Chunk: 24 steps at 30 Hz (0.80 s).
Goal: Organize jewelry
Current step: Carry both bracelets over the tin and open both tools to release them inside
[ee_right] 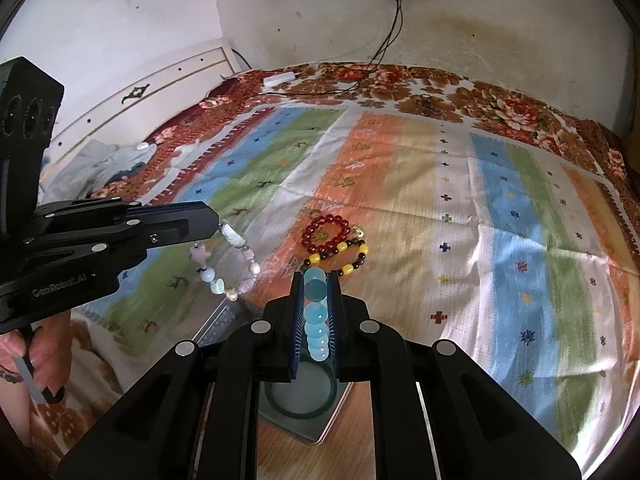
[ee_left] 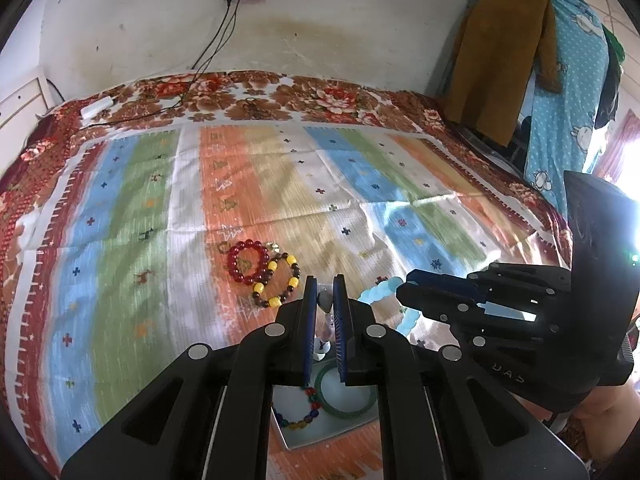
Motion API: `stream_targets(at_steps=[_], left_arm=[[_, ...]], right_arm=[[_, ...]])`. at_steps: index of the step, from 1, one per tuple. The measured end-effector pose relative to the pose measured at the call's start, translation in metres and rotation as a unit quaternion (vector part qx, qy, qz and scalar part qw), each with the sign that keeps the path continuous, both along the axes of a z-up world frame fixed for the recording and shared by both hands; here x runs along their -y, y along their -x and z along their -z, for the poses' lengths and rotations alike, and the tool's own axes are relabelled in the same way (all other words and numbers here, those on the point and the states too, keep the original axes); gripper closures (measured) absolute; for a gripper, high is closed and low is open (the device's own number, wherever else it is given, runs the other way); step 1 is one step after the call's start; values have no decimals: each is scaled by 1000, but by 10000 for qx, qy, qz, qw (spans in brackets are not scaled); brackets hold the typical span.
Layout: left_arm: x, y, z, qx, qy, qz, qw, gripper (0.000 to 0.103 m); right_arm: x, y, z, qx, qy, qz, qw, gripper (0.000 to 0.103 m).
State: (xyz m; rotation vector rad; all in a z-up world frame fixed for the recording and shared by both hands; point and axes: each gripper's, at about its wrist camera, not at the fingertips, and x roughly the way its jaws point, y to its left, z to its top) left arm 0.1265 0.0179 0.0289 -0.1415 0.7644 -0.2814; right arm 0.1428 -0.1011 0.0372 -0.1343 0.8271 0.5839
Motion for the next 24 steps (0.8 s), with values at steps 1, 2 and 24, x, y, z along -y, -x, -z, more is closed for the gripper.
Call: stream_targets(at_steps=[1,2,24], left_arm=[[1,2,1,-8,3,10,10000,95],[1,4,2,-14,5,25,10000,95],[-3,19,27,-356,-61,-169,9992,78]], right_arm=[[0,2,1,-11,5,-11,10000,91],[0,3,2,-24,7,-22,10000,91],[2,21,19,-418,57,-275,9987,79]])
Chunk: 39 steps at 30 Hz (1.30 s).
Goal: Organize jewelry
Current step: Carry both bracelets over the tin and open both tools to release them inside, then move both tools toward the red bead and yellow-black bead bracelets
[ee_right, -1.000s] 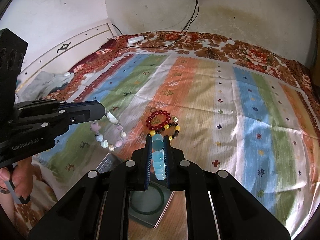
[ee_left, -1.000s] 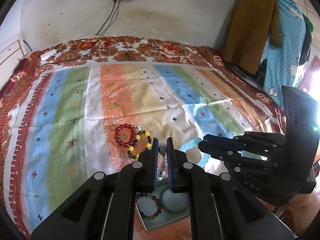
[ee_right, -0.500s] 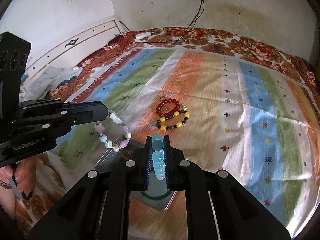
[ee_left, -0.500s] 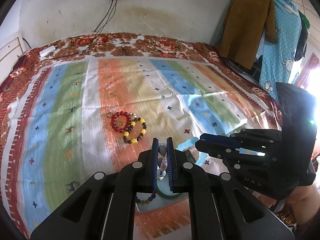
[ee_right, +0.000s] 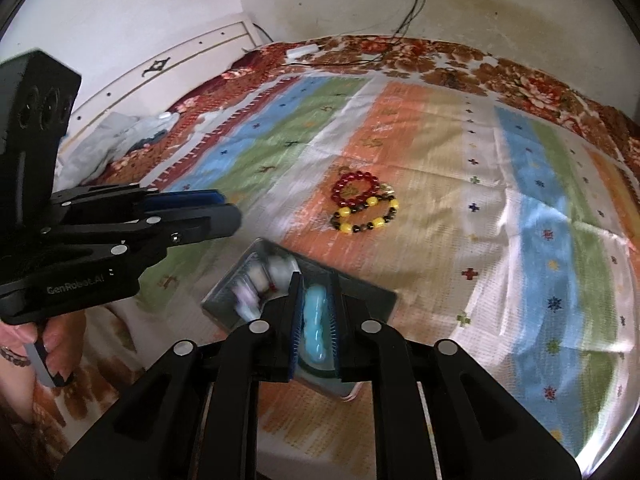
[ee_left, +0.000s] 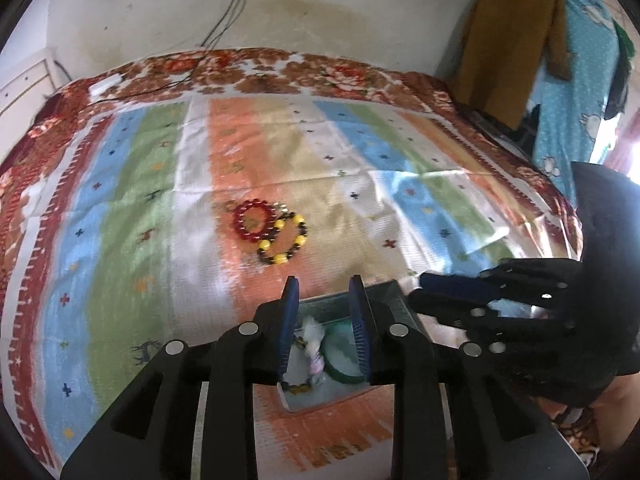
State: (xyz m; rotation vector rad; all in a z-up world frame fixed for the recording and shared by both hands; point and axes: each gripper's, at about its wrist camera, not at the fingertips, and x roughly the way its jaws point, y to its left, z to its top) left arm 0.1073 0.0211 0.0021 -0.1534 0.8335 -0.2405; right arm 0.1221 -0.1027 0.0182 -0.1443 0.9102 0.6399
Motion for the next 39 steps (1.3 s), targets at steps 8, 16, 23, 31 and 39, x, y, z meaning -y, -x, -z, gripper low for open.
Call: stream_targets(at_steps=[8,16,23,31,39], left_arm=[[-20,-12,4,-81,71,-316,9994,67],[-31,-31,7,-175,-26,-510,9985,66],[-33,-53,16,-324,-235,-605,9974,62],[-31,-71,19,-372,-381,-611,9967,62],[-27,-89,20,-367,-423,-566,9968,58]], right_arm=[[5,-12,4,-2,76,194,9998,62],[8,-31,9,-109,117,381,9991,57],[7,-48,11,-181,111,504,9985,53],[1,-65,12,-223,81,478,9986,48],[1,-87,18,-345,130,619,9974,48]])
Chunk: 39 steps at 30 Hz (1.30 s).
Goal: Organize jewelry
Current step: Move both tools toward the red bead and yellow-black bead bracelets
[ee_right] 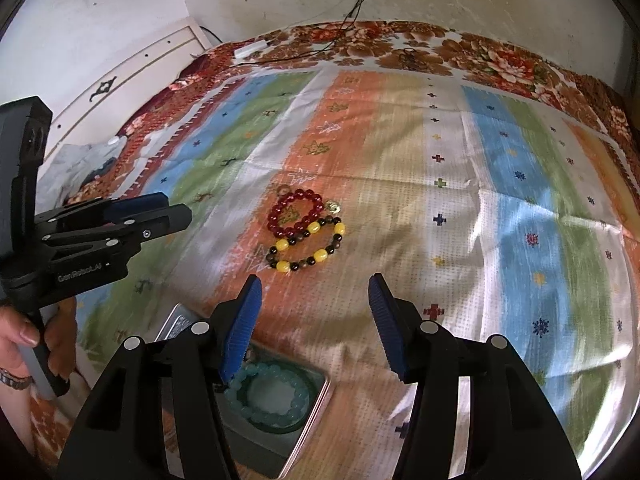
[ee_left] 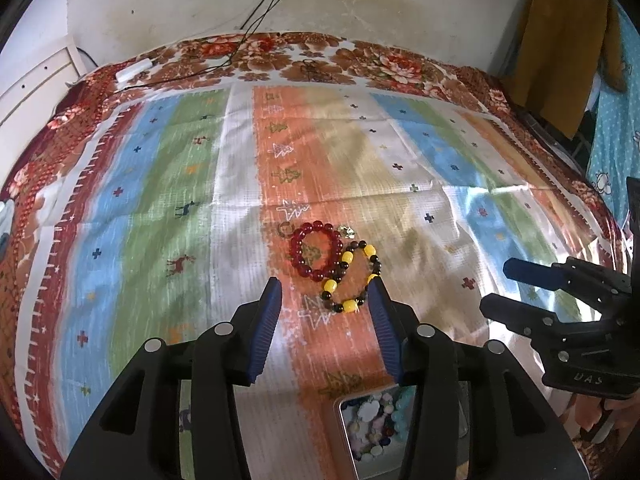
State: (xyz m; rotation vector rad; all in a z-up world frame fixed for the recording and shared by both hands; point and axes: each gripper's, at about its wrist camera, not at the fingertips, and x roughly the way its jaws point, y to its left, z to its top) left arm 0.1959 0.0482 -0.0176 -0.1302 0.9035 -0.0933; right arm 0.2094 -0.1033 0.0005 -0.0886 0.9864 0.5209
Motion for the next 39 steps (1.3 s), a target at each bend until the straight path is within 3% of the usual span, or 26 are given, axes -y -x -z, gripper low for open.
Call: stream_targets(at_steps=[21,39], left_arm=[[-9,-47,20,-392,246,-52,9989,50],[-14,-87,55,-946,276,-55,9951,50]], right_arm=[[-7,-40,22,-586,-143,-29,9982,48],[-26,-65,49,-799,210,-159,9965,48]])
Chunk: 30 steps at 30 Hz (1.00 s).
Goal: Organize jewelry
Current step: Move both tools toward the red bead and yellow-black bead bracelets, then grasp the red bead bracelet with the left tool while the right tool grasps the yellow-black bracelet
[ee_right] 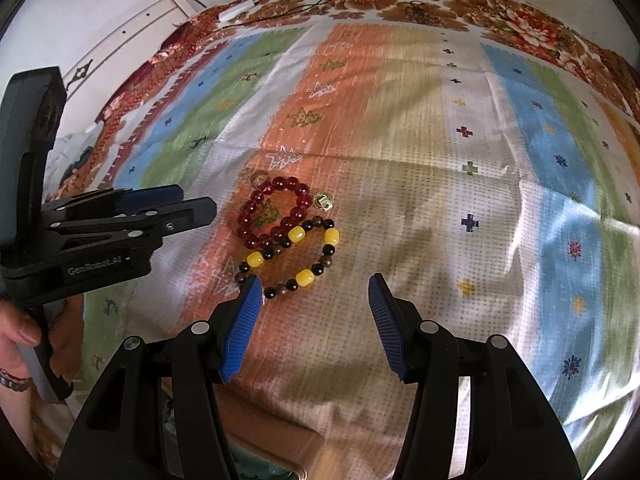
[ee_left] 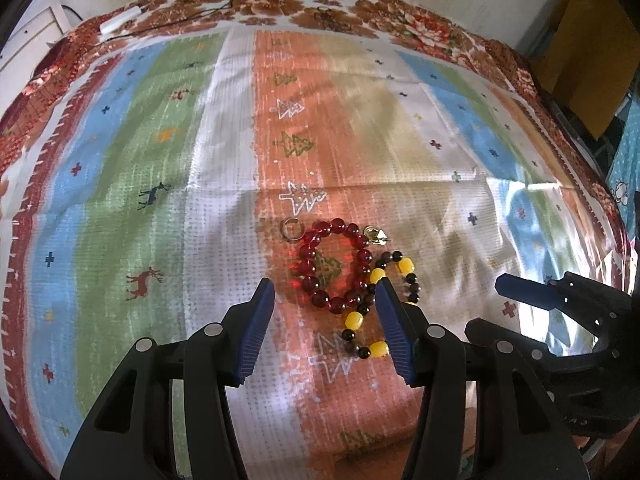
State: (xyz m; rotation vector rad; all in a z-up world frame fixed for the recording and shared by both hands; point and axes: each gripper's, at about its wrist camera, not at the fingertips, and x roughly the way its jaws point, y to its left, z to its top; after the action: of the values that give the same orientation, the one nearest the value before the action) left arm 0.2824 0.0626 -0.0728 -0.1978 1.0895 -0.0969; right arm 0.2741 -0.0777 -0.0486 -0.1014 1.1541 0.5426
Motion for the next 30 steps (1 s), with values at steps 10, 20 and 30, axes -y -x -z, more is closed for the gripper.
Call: stream_targets(at_steps=[10,20,30], left_arm=[[-1,-17,16,-230,-77,11,9997,50],[-1,-29,27,-364,-170,65,9992,50],[4,-42,43,-512,-231,222,9982,50]], right_arm=[[-8,-13,16,-125,156,-76,9998,48],[-15,-27,36,-287,334,-146,9989,48],[-27,-35,50,-386,517,-240,9976,48]])
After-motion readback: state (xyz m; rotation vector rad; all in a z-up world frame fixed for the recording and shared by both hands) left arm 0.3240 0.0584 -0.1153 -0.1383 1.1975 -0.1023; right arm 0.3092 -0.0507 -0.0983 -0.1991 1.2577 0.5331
